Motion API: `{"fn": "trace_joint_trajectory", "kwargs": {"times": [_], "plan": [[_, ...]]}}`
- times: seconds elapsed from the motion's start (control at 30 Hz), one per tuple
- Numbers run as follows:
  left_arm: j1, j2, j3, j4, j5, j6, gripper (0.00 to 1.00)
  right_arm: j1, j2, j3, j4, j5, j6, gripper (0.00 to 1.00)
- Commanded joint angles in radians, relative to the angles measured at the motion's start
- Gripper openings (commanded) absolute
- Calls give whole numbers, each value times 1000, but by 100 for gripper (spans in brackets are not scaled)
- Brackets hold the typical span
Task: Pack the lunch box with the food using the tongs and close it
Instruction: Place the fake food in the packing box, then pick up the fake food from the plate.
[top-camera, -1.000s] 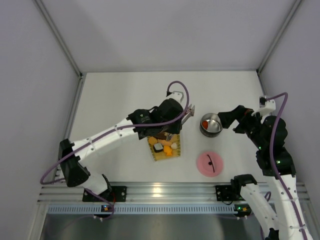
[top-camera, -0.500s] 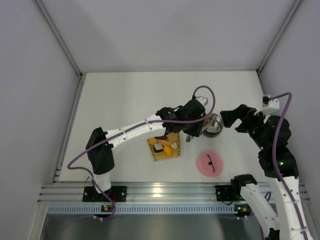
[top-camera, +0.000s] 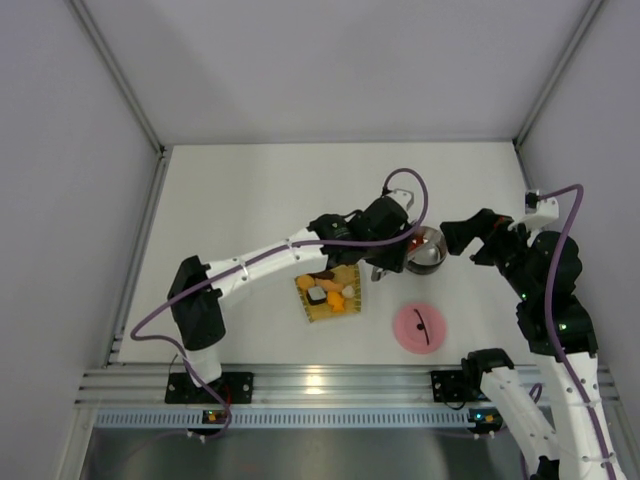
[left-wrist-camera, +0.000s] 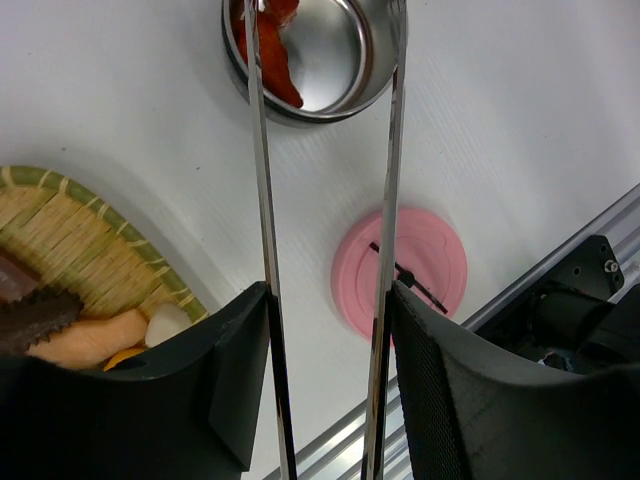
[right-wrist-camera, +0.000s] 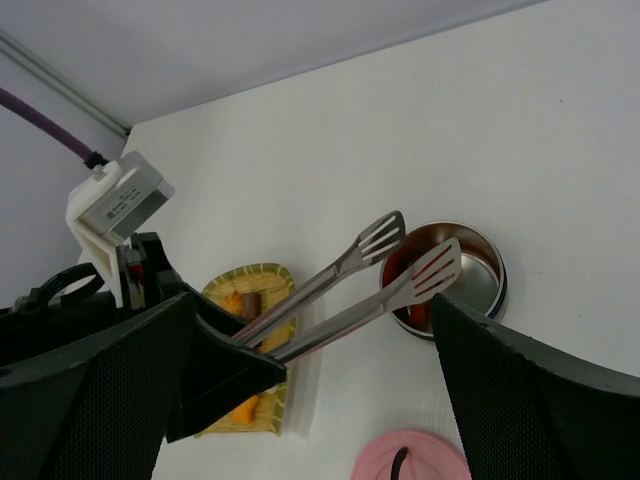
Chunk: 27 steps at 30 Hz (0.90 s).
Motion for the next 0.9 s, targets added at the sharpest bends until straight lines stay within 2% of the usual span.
{"fn": "trace_joint_trajectory", "kwargs": {"times": [0.0,0.23,0.53,0.87], "plan": [[-1,-165,-48,30,-70,-8,54,-11,0,36,-13,1,-11,100],[-1,-439,-263,-64,-171,-80,54,-11,-2,10,3,-11,0,99],[-1,-652,-502,-230,-208,-161,52,-11,6,-13,20,-21,5,99],[-1,-748,-620,-297,-163,-197,52,-11,7,-28,24,-25,6,99]]}}
